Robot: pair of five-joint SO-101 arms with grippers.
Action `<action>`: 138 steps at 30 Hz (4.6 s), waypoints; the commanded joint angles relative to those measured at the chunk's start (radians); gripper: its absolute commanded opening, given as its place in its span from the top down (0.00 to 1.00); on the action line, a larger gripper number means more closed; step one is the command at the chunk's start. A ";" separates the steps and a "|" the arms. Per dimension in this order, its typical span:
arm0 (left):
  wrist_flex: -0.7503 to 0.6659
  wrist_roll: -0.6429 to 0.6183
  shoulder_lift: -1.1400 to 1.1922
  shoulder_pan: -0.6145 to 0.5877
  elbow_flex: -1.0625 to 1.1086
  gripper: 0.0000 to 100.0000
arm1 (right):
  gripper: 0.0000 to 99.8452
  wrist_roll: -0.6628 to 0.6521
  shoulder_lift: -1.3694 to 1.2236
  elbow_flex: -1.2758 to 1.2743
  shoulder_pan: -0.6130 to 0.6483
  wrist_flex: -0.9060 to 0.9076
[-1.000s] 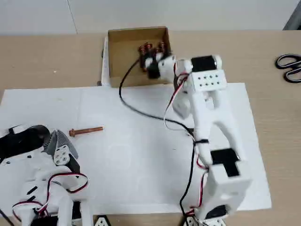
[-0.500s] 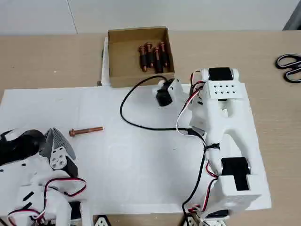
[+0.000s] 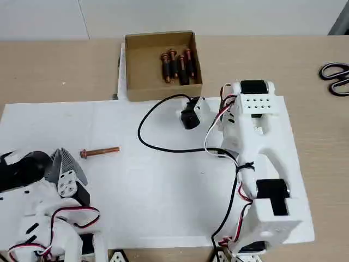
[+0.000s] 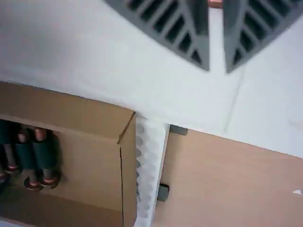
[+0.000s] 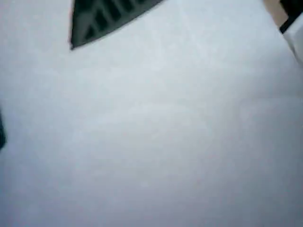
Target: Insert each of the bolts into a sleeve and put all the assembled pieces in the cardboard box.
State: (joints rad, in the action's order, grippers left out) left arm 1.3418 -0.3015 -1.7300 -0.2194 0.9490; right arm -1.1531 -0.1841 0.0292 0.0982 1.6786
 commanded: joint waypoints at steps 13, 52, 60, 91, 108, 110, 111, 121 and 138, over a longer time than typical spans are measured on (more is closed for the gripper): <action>-0.002 0.000 0.000 -0.003 -0.031 0.99 | 0.67 -0.046 -0.013 -0.144 -0.001 -0.186; 0.005 0.063 0.000 -0.006 -0.025 0.99 | 0.87 -0.043 -0.223 -0.180 -0.008 -0.300; 0.005 0.063 0.000 -0.006 -0.024 0.99 | 0.99 -0.031 -0.209 -0.178 -0.008 -0.314; 0.020 -0.129 0.457 0.066 -0.160 0.99 | 0.99 0.540 0.297 -0.184 -0.096 -0.168; 0.086 -0.635 1.275 0.068 -0.759 0.99 | 0.99 0.552 0.297 -0.287 -0.206 -0.142; 0.086 -0.669 1.318 0.038 -0.759 0.99 | 0.99 0.552 0.297 -0.299 -0.220 -0.142; 0.086 -0.683 1.338 0.018 -0.759 0.99 | 0.99 0.552 0.297 -0.302 -0.226 -0.142; 0.264 -0.821 1.536 -0.003 -0.754 0.99 | 0.99 0.552 0.297 -0.313 -0.254 -0.148; 0.233 -0.862 1.683 -0.006 -0.756 0.99 | 0.99 0.552 0.297 -0.315 -0.259 -0.147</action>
State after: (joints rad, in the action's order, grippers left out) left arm 1.5980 -1.1607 -0.0453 -0.2163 0.2340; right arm -0.6114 0.0614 -0.2900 -0.1504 1.5313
